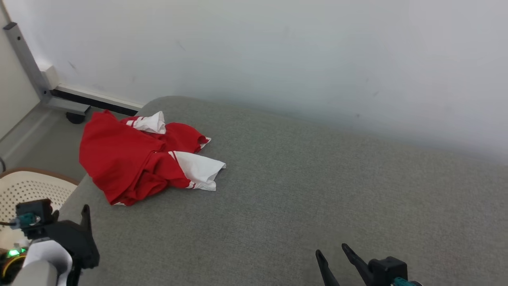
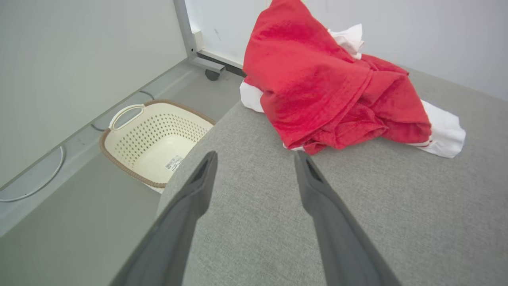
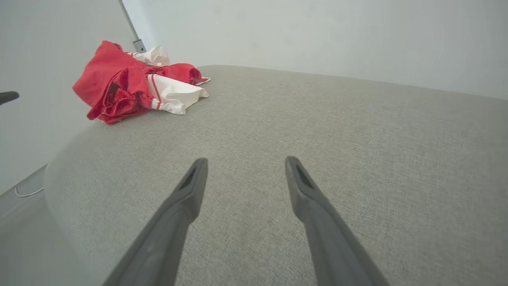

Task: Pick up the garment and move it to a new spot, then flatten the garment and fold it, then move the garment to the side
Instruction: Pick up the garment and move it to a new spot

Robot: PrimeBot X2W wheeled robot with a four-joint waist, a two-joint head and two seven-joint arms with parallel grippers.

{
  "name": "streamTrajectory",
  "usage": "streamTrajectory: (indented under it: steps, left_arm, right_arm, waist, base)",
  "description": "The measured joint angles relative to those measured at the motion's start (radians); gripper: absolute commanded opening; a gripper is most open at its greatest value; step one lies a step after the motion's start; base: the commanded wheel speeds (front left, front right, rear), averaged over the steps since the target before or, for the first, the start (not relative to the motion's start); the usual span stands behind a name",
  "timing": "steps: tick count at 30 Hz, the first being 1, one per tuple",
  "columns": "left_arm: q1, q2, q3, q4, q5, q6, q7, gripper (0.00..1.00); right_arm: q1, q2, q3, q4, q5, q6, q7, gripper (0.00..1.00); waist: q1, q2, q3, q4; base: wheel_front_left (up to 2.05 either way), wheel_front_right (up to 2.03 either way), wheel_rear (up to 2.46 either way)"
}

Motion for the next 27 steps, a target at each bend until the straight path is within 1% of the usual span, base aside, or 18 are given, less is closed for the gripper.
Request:
streamTrajectory:
  steps: [7,9,12,15,18,22,26,27]
  left_arm:
    - [-0.114,0.021,0.018,0.087,-0.034,-0.029,-0.012,1.00]
    - [-0.146,0.022,0.025,0.113,-0.044,-0.029,-0.013,1.00]
    - [-0.171,0.026,0.035,0.144,-0.049,-0.015,-0.022,1.00]
    - [-0.195,0.039,0.058,0.192,-0.055,0.025,-0.042,1.00]
    - [-0.219,0.043,0.078,0.230,-0.070,0.049,-0.054,1.00]
    - [-0.236,0.046,0.093,0.256,-0.095,0.033,-0.065,1.00]
    - [-0.259,0.057,0.102,0.279,-0.107,0.032,-0.078,1.00]
    - [-0.260,0.060,0.105,0.285,-0.108,0.039,-0.088,0.86]
  right_arm:
    - [0.006,-0.054,-0.008,-0.097,-0.010,0.000,0.059,1.00]
    - [0.006,-0.067,-0.009,-0.122,-0.010,0.000,0.071,1.00]
    - [0.005,-0.075,-0.007,-0.143,-0.010,0.000,0.080,1.00]
    - [-0.004,-0.080,-0.002,-0.163,-0.011,0.000,0.091,1.00]
    - [-0.012,-0.087,0.004,-0.180,-0.010,0.000,0.101,1.00]
    - [-0.010,-0.103,0.005,-0.195,-0.009,0.000,0.110,1.00]
    - [-0.002,-0.119,-0.001,-0.213,-0.009,0.000,0.123,1.00]
    - [0.003,-0.123,-0.001,-0.217,-0.009,0.000,0.127,1.00]
  waist:
    - [0.0001,0.0000,0.086,-0.064]
    - [0.0002,0.0001,0.116,-0.081]
    - [0.0002,0.0000,0.144,-0.097]
    - [0.0002,0.0000,0.182,-0.122]
    - [0.0003,0.0001,0.213,-0.147]
    - [0.0002,0.0001,0.243,-0.178]
    - [0.0003,0.0001,0.273,-0.200]
    - [0.0003,0.0001,0.279,-0.206]
  base:
    - [0.00,0.00,0.00]
    - [0.00,0.00,0.00]
    - [0.00,0.00,0.00]
    - [0.00,0.00,0.00]
    - [0.00,0.00,0.00]
    - [0.00,0.00,0.00]
    - [0.00,0.00,0.00]
    - [0.00,0.00,0.00]
